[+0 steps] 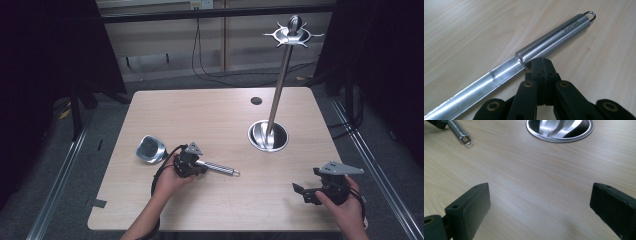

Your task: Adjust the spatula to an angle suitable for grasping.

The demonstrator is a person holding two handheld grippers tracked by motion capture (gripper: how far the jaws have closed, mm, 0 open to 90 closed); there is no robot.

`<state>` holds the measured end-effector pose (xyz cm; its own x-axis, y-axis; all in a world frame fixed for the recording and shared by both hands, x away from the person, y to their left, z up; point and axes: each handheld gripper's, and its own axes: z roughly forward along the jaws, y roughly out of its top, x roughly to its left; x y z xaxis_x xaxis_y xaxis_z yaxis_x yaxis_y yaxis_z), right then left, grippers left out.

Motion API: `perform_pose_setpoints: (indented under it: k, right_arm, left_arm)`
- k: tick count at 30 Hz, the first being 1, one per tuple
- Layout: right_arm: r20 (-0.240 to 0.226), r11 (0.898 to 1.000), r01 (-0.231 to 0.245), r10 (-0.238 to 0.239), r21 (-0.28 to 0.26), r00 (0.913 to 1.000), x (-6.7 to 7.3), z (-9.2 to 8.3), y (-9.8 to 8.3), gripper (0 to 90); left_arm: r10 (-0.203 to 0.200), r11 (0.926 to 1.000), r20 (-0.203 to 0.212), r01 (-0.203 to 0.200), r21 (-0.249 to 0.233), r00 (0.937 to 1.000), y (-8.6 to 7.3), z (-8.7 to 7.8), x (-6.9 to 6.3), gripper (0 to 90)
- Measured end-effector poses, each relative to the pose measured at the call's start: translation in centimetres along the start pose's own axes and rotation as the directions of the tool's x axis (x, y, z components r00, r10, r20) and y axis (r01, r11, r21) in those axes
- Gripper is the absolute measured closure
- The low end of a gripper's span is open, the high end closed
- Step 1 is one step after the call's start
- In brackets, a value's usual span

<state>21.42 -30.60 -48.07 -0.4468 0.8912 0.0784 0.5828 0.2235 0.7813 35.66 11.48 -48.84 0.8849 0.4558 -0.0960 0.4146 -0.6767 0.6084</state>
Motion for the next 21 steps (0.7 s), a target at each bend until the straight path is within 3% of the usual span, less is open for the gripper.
perform_pose_setpoints:
  k: [4,6,7,8,9,10,21]
  right_arm:
    - [-0.001,1.0,-0.016,0.016,-0.007,0.9999,-0.2,-0.4,-0.3,2.6]
    - [0.0,1.0,-0.025,0.025,-0.005,0.9997,-0.3,-0.5,-0.4,2.6]
    - [0.002,1.0,-0.023,0.023,-0.006,0.9997,-0.4,-0.5,-0.5,2.7]
    - [0.005,1.0,-0.028,0.028,-0.008,0.9996,-0.4,-0.5,-0.5,2.7]
    - [0.006,1.0,-0.031,0.031,-0.005,0.9995,-0.4,-0.5,-0.6,2.7]
    - [0.006,1.0,-0.031,0.031,-0.006,0.9995,-0.4,-0.6,-0.6,2.7]
    - [0.004,1.0,-0.016,0.016,-0.004,0.9999,-0.3,-0.2,-0.3,2.8]
  left_arm:
    - [-0.004,0.9999,-0.002,0.004,-0.014,1.0,0.1,0.5,0.5,90.0]
    - [-0.053,0.9976,-0.002,0.053,-0.045,0.9986,0.2,0.7,0.5,90.0]
    - [-0.053,0.9976,-0.002,0.053,-0.045,0.9986,0.2,0.7,0.5,90.0]
    - [-0.026,0.9994,-0.004,0.026,-0.023,0.9996,0.2,0.5,1.2,90.0]
    - [-0.067,0.9966,-0.005,0.067,-0.048,0.9977,0.3,0.7,1.1,90.0]
    - [-0.043,0.9986,-0.01,0.042,-0.031,0.999,0.4,0.6,1.4,90.0]
    - [-0.054,0.9984,-0.027,0.053,-0.017,0.9982,2.3,1.8,2.2,90.0]
